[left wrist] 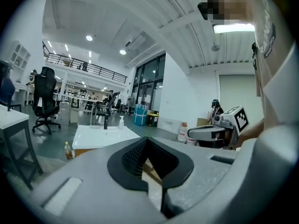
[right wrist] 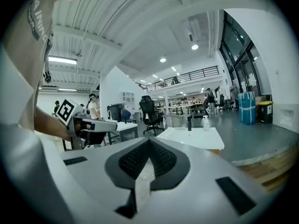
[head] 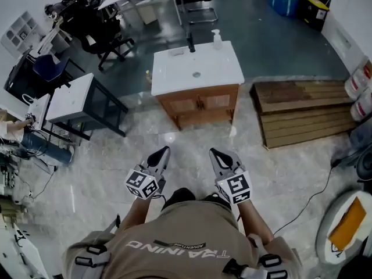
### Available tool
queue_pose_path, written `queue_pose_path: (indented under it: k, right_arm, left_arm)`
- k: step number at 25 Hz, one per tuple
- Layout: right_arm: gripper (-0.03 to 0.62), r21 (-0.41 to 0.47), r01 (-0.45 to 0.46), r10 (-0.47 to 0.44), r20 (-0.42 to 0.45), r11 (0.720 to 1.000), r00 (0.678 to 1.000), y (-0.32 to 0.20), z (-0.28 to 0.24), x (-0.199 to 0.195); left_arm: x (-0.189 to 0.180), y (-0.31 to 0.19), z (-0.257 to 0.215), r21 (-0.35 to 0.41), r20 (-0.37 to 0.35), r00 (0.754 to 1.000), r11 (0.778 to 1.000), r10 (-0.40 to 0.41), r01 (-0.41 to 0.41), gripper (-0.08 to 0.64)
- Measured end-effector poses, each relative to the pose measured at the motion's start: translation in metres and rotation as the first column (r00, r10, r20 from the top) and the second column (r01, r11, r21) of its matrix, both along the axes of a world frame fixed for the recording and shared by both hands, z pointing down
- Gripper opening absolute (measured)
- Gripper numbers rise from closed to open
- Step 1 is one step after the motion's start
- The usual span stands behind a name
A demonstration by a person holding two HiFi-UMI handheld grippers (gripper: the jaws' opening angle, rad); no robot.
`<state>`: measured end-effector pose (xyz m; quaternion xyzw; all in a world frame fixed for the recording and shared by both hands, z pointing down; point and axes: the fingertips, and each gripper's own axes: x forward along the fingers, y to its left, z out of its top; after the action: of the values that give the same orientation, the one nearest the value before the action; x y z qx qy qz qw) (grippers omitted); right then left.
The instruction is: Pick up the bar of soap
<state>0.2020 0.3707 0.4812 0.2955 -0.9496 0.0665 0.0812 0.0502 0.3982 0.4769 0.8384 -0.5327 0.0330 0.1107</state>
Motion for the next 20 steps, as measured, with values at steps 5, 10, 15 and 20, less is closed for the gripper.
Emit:
queue_pose_path:
  k: [5,10,15,20]
  right_arm:
    - [-0.003,-0.043,-0.005,0.006,0.013,0.999,1.000,-0.004,0.024,0.008]
    - [-0.003,-0.109,-0.032,0.032,-0.005,0.993,0.999,-0.014,0.051,0.014]
    - [-0.003,-0.096,-0.032,0.029,-0.032,0.995,0.999,-0.049,0.048,-0.012]
    - [-0.003,-0.043,0.024,-0.026,-0.058,0.999,0.998,-0.079,0.031,-0.057]
  left_arm:
    - [0.002,-0.001,0.016,-0.058,-0.004,1.000,0.998,-0.016,0.016,-0.008]
    - [-0.007,-0.013,0.035,-0.099,0.002,1.000,0.995,-0.022,0.022,-0.008]
    - [-0.034,-0.046,0.033,-0.056,0.005,0.999,0.997,-0.049,0.049,-0.008]
    - [-0.070,-0.077,0.033,-0.025,-0.003,0.999,0.999,-0.044,0.044,-0.008]
